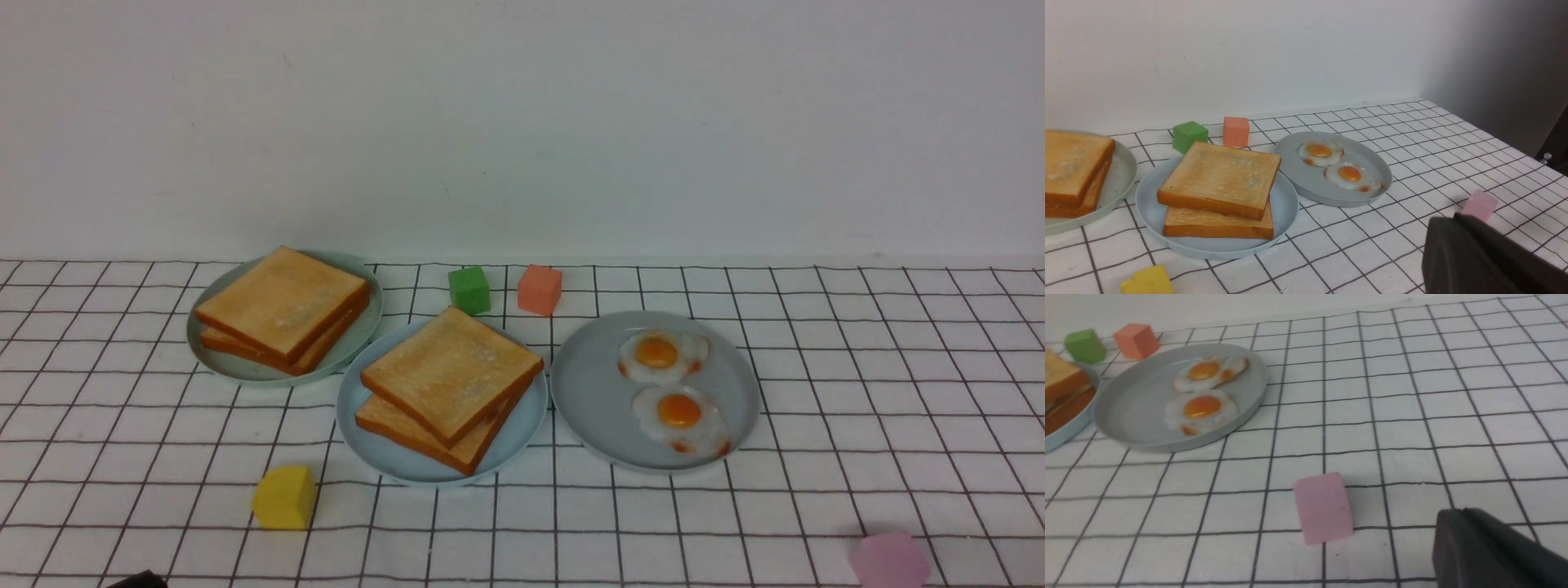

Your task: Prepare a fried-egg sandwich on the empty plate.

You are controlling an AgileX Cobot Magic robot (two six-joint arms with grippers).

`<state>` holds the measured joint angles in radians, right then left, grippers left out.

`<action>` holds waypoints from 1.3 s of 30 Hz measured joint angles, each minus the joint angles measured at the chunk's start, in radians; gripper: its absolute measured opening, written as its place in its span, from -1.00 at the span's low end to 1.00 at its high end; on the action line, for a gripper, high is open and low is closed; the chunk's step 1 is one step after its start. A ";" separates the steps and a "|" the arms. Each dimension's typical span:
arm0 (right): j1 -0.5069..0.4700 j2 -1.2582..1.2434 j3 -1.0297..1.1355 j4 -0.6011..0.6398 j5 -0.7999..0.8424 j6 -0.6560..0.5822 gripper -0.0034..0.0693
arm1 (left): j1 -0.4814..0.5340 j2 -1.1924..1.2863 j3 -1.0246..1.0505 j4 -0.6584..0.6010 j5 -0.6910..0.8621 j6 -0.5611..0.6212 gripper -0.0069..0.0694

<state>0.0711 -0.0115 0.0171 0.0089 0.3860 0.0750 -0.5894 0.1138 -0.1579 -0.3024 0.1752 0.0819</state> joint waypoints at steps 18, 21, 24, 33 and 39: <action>-0.001 0.000 0.000 0.094 0.003 -0.100 -0.92 | 0.000 0.000 0.000 0.000 0.000 0.001 -0.82; -0.001 0.000 0.000 0.094 0.003 -0.100 -0.91 | 0.000 0.000 0.000 0.000 0.000 0.001 -0.82; -0.001 0.000 0.000 0.094 0.003 -0.100 -0.90 | 0.000 0.000 0.000 0.000 0.000 0.001 -0.81; -0.001 0.000 0.000 0.095 0.003 -0.100 -0.89 | 0.147 -0.037 0.028 0.090 -0.066 -0.051 -0.85; -0.001 0.000 0.000 0.097 0.003 -0.100 -0.89 | 0.443 -0.123 0.090 0.152 0.018 -0.144 -0.85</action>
<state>0.0700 -0.0115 0.0171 0.1055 0.3888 -0.0251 -0.1465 -0.0091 -0.0681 -0.1506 0.1933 -0.0620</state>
